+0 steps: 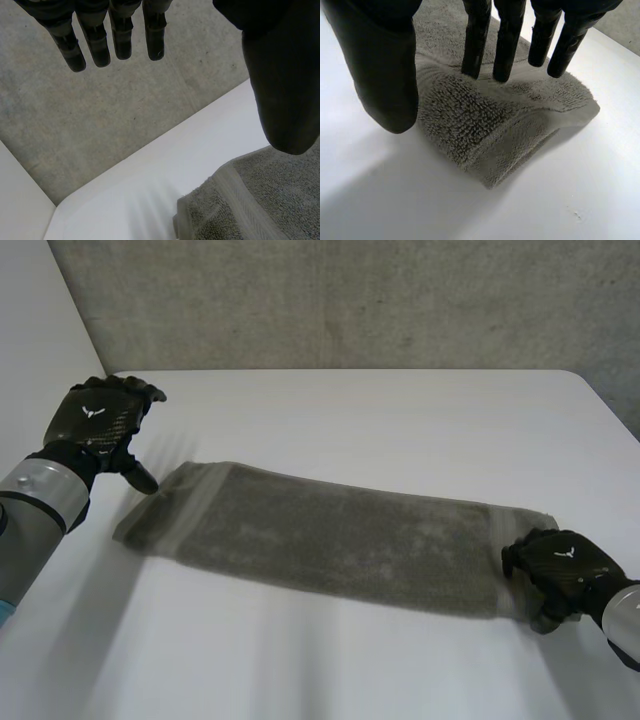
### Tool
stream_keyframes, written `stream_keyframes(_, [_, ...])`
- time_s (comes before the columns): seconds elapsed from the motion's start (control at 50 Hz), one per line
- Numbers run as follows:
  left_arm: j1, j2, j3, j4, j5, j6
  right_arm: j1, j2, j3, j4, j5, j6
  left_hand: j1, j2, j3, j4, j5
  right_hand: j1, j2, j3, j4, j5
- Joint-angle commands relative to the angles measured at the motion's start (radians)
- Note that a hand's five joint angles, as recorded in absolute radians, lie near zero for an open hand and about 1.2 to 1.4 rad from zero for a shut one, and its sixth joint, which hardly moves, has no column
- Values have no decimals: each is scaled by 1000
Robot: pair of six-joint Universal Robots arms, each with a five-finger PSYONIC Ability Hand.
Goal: Fold the towel.
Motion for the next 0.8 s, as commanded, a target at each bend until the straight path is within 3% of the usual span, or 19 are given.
stream_keyframes(0.02, [-1, -8, 1, 1, 0, 5, -1, 52, -3, -63, 20, 1, -70, -67, -52, -59, -52, 442, 436, -43, -76, 440])
stream_keyframes(0.06, [-1, -7, -7, 1, -1, 5, -6, 55, -11, -76, 24, 1, -70, -67, -52, -59, -52, 742, 737, -43, -76, 740])
stream_keyframes(0.36, [5, -2, -13, 1, -1, 5, -161, 55, -79, -46, 14, -149, -70, -67, -52, -59, -52, 744, 738, -43, -76, 741])
stream_keyframes(0.54, [12, 5, -28, 0, -1, 5, -311, 54, -354, 102, 11, -201, -70, -67, -52, -59, -52, 744, 738, -43, -76, 741])
stream_keyframes(0.72, [1, 10, -30, 1, -3, 5, -250, 49, -619, 222, 18, -137, -70, -67, -52, -59, -52, 744, 738, -43, -76, 741])
stream_keyframes(0.8, [-1, 12, -30, 1, -3, 5, -51, 51, -762, 234, 37, -28, -70, -67, -52, -59, -52, 744, 738, -43, -76, 741])
